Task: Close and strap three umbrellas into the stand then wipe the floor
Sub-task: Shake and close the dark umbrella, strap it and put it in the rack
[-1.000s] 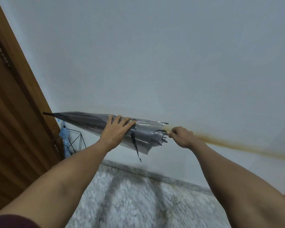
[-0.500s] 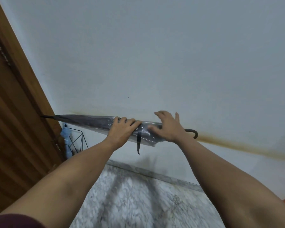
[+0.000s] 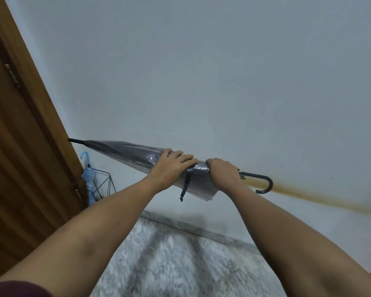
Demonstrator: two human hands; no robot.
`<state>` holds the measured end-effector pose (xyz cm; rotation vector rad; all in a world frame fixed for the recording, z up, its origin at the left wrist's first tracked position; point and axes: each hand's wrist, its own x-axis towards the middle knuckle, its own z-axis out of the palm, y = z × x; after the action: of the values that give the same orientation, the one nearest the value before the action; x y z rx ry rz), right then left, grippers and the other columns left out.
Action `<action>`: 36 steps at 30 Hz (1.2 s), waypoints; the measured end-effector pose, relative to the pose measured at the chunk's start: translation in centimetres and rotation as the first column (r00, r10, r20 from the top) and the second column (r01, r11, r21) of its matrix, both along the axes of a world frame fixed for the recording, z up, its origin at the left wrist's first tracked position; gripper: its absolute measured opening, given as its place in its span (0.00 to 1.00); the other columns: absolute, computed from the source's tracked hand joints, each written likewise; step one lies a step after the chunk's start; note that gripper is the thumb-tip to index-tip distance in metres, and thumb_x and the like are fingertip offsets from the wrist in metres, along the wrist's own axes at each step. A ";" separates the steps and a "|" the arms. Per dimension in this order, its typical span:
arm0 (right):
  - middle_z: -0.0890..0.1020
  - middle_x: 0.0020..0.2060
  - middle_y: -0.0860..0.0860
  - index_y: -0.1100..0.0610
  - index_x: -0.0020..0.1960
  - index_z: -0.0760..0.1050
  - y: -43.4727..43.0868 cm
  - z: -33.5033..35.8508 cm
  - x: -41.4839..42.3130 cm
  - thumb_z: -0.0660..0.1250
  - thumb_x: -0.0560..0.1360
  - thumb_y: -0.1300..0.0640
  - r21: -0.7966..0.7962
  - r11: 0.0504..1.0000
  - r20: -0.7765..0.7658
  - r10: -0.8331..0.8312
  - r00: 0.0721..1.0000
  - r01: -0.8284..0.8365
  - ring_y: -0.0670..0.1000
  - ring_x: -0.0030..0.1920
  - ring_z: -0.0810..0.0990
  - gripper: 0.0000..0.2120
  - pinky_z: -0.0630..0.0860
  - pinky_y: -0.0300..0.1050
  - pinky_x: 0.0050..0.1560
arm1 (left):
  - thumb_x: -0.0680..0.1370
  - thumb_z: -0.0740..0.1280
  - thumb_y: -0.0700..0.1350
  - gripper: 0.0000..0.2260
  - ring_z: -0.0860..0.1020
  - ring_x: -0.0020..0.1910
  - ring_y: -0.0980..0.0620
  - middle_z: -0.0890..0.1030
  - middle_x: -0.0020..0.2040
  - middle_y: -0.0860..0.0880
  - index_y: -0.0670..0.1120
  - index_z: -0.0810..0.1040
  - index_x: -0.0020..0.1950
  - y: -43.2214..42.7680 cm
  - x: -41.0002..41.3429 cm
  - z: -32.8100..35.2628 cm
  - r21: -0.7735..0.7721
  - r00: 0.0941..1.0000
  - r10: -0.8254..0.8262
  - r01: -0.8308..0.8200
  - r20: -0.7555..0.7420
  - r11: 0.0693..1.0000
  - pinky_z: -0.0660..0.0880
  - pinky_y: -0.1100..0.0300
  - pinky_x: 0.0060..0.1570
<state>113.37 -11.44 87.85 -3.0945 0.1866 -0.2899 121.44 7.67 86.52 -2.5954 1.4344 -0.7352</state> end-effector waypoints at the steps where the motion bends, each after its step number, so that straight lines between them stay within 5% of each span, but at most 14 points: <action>1: 0.79 0.49 0.53 0.55 0.54 0.74 -0.2 0.4 0.2 0.58 0.76 0.64 0.014 1.000 -0.012 0.003 1.000 -0.002 0.59 0.48 0.79 0.11 0.69 0.47 0.40 | 0.69 0.69 0.33 0.31 0.76 0.60 0.46 0.76 0.66 0.52 0.52 0.68 0.70 0.0 0.1 -0.1 -0.012 1.000 -0.014 0.015 0.021 1.000 0.69 0.43 0.60; 4: 0.79 0.44 0.52 0.53 0.50 0.76 -0.9 1.5 0.4 0.62 0.72 0.63 0.075 0.997 -0.047 -0.002 0.999 0.006 0.58 0.45 0.79 0.09 0.71 0.47 0.39 | 0.72 0.67 0.49 0.30 0.70 0.67 0.46 0.72 0.70 0.51 0.50 0.64 0.74 0.0 -0.4 0.0 0.025 0.999 -0.012 0.012 0.032 1.000 0.62 0.37 0.66; 6: 0.81 0.41 0.50 0.51 0.46 0.78 -1.5 1.9 0.6 0.64 0.71 0.60 0.145 0.989 -0.095 -0.013 0.995 0.027 0.57 0.42 0.79 0.06 0.75 0.47 0.38 | 0.70 0.68 0.59 0.41 0.63 0.73 0.45 0.64 0.75 0.50 0.48 0.55 0.77 -0.2 -0.9 0.1 0.123 0.999 0.038 -0.041 0.027 0.991 0.56 0.33 0.69; 8: 0.82 0.38 0.50 0.51 0.42 0.79 -2.2 2.3 0.9 0.64 0.72 0.58 0.245 0.969 -0.168 0.014 0.986 0.028 0.55 0.39 0.79 0.06 0.77 0.48 0.39 | 0.65 0.74 0.61 0.54 0.54 0.76 0.42 0.52 0.79 0.49 0.49 0.43 0.79 -0.4 -0.9 0.0 0.224 0.994 0.104 -0.109 0.035 0.969 0.50 0.32 0.70; 10: 0.81 0.35 0.50 0.52 0.38 0.79 -2.8 2.7 0.9 0.65 0.73 0.56 0.333 0.942 -0.237 0.057 0.970 0.027 0.53 0.37 0.79 0.07 0.77 0.47 0.39 | 0.67 0.76 0.54 0.56 0.50 0.77 0.41 0.46 0.79 0.49 0.49 0.36 0.78 -0.5 -0.9 -0.3 0.238 0.989 0.133 -0.145 0.066 0.960 0.48 0.33 0.71; 14: 0.78 0.30 0.49 0.53 0.32 0.76 -3.2 2.8 0.4 0.66 0.74 0.56 0.412 0.911 -0.279 0.109 0.954 0.017 0.52 0.32 0.75 0.11 0.73 0.44 0.35 | 0.72 0.68 0.38 0.41 0.63 0.72 0.42 0.57 0.77 0.49 0.51 0.48 0.79 -0.7 -0.7 -0.4 0.164 0.989 0.096 -0.115 0.115 0.980 0.62 0.39 0.66; 18: 0.83 0.43 0.48 0.48 0.49 0.79 -2.4 1.6 0.2 0.62 0.74 0.56 0.374 0.928 -0.159 0.069 0.985 -0.005 0.52 0.44 0.81 0.09 0.78 0.51 0.50 | 0.69 0.67 0.33 0.36 0.72 0.62 0.44 0.69 0.70 0.50 0.52 0.60 0.74 -1.3 -0.7 0.0 0.101 0.996 0.051 -0.059 0.078 0.993 0.69 0.43 0.54; 21: 0.78 0.57 0.49 0.49 0.64 0.72 -1.5 0.8 -0.1 0.60 0.75 0.54 0.143 0.990 -0.091 0.023 0.996 -0.010 0.53 0.60 0.76 0.18 0.54 0.66 0.71 | 0.67 0.67 0.32 0.36 0.75 0.57 0.45 0.74 0.66 0.51 0.53 0.62 0.72 -1.7 -0.7 0.2 0.057 0.997 0.066 -0.068 0.034 0.996 0.70 0.45 0.50; 24: 0.75 0.61 0.49 0.53 0.69 0.67 -0.3 -0.1 -0.9 0.57 0.73 0.48 0.036 0.999 0.041 0.038 0.998 -0.040 0.52 0.67 0.70 0.25 0.40 0.72 0.71 | 0.68 0.70 0.34 0.35 0.77 0.56 0.46 0.74 0.67 0.51 0.54 0.65 0.71 -2.2 -0.7 0.3 0.009 0.997 0.075 -0.075 -0.020 0.997 0.72 0.47 0.47; 27: 0.72 0.62 0.50 0.55 0.70 0.64 0.5 -1.2 -1.5 0.56 0.68 0.42 -0.072 0.995 0.114 0.072 0.991 -0.064 0.56 0.68 0.66 0.33 0.43 0.73 0.70 | 0.70 0.68 0.34 0.32 0.79 0.54 0.45 0.76 0.65 0.51 0.55 0.68 0.70 -2.4 -0.5 0.4 -0.089 0.993 0.053 -0.062 -0.105 0.994 0.74 0.49 0.44; 30: 0.69 0.66 0.54 0.57 0.74 0.58 0.2 -2.3 -2.0 0.72 0.67 0.47 -0.201 0.980 0.115 0.034 0.993 -0.010 0.60 0.71 0.63 0.41 0.47 0.72 0.72 | 0.74 0.63 0.34 0.29 0.78 0.56 0.45 0.77 0.65 0.52 0.56 0.68 0.72 -2.7 -0.7 0.9 -0.122 0.976 0.011 -0.038 -0.216 0.992 0.74 0.49 0.47; 33: 0.71 0.65 0.54 0.56 0.74 0.59 -0.3 -3.1 -2.4 0.69 0.70 0.64 -0.207 0.975 0.153 -0.045 0.987 0.077 0.60 0.69 0.66 0.35 0.48 0.69 0.73 | 0.74 0.61 0.32 0.30 0.78 0.57 0.44 0.77 0.66 0.52 0.55 0.68 0.73 -3.3 -1.2 1.0 -0.134 0.960 -0.082 0.048 -0.268 0.990 0.75 0.49 0.49; 36: 0.75 0.61 0.52 0.55 0.68 0.66 -0.7 -2.4 -2.0 0.64 0.72 0.66 -0.195 0.977 0.144 -0.061 0.988 0.089 0.59 0.63 0.71 0.25 0.53 0.67 0.72 | 0.72 0.63 0.31 0.29 0.78 0.58 0.44 0.78 0.64 0.49 0.51 0.71 0.71 -3.3 -1.0 0.5 -0.192 0.950 -0.155 0.105 -0.271 0.976 0.76 0.50 0.51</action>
<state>111.32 -12.19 85.45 -3.2539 0.2887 -0.5562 120.41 4.32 87.04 -2.8595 1.7064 -0.5392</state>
